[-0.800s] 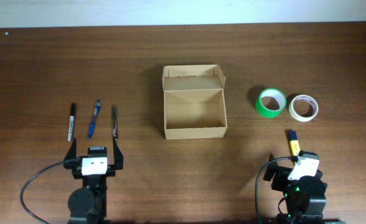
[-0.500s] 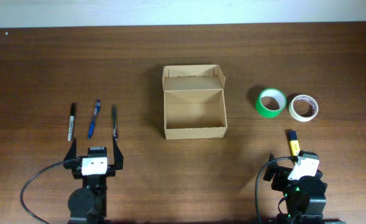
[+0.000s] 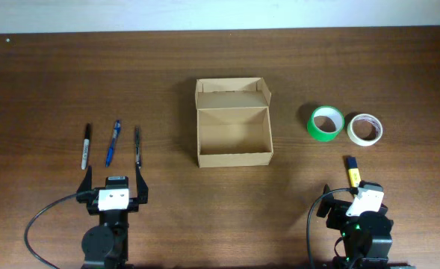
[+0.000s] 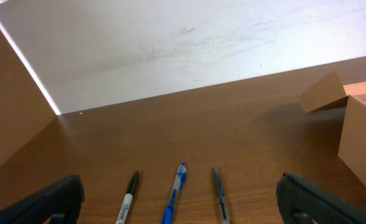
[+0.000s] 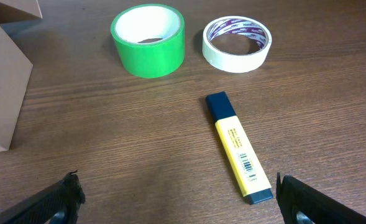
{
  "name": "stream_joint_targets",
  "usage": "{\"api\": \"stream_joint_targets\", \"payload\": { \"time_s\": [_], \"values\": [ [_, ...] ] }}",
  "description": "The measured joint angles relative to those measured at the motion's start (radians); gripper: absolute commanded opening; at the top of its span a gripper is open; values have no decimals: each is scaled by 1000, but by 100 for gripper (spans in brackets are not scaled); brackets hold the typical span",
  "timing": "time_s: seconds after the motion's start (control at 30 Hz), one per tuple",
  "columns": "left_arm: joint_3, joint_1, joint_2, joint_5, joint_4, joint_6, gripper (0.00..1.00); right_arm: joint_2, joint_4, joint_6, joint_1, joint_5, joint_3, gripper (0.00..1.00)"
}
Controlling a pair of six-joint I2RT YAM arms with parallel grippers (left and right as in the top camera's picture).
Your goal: Pack container
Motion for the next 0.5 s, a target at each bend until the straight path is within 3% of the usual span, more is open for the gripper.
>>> {"api": "stream_joint_targets", "payload": {
  "time_s": [0.23,0.5],
  "values": [
    [0,0,0,11,-1,0,99,0,0,0,0,0,0,99],
    [0,0,0,211,-3,-2,99,0,106,45,0,-84,-3,99]
  ]
}}
